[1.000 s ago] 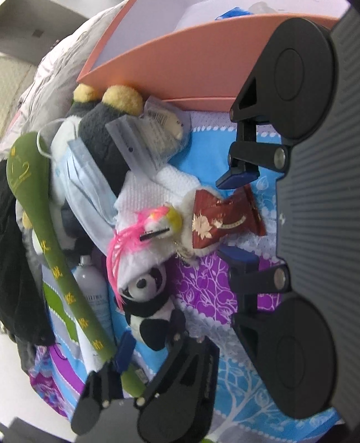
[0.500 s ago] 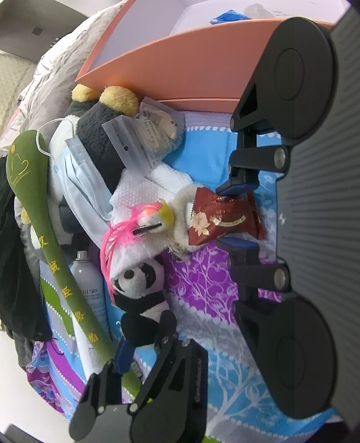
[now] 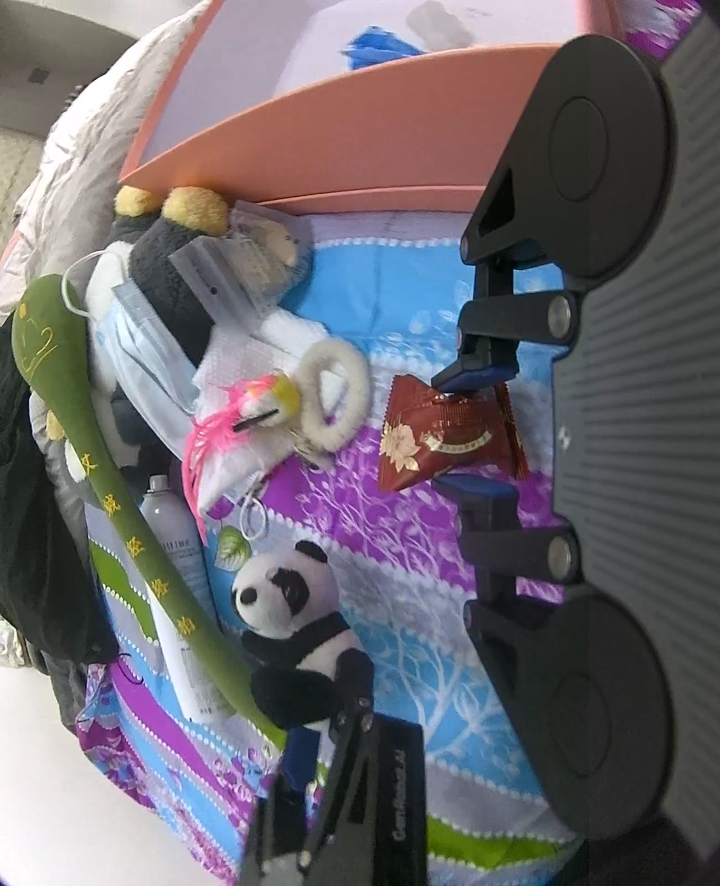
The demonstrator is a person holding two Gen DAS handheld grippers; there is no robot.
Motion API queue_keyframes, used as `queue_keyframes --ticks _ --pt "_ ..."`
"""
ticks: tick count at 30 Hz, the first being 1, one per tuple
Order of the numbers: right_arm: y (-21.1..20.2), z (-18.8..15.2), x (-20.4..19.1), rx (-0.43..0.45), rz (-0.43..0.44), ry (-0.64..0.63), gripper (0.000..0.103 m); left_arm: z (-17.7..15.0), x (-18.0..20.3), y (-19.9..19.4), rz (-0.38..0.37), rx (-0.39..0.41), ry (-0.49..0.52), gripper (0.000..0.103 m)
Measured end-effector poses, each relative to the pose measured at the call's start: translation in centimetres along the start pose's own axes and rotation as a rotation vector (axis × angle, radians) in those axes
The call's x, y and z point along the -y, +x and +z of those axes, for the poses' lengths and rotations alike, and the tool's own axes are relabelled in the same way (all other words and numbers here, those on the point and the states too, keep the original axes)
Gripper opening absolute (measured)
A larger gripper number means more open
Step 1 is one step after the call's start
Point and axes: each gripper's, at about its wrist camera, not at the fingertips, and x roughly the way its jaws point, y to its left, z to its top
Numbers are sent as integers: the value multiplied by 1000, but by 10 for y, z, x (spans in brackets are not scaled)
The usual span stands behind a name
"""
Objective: Organize soft objects
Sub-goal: 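Grasp the panda plush with the left tool while the right tool grasps the red candy packet, then lift the panda plush with the left tool while the right tool lifts the red packet over the box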
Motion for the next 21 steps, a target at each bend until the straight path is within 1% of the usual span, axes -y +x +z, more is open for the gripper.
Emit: queue_keyframes --ticks 6,11,15,18,21 --pt "-18 -15 -2 2 28 71 36 -25 3 -22 -5 -2 -93 52" --pt "-31 -28 -1 -3 43 133 36 -41 10 -41 -3 16 -153 52" --pt "-42 -36 -3 -4 48 143 36 -52 14 -55 -27 33 -231 52" --pt "-51 -41 -4 11 64 159 36 -59 18 -61 -41 31 -269 52" --pt "-57 -44 -5 18 62 175 36 -62 20 -65 -65 30 -301 52"
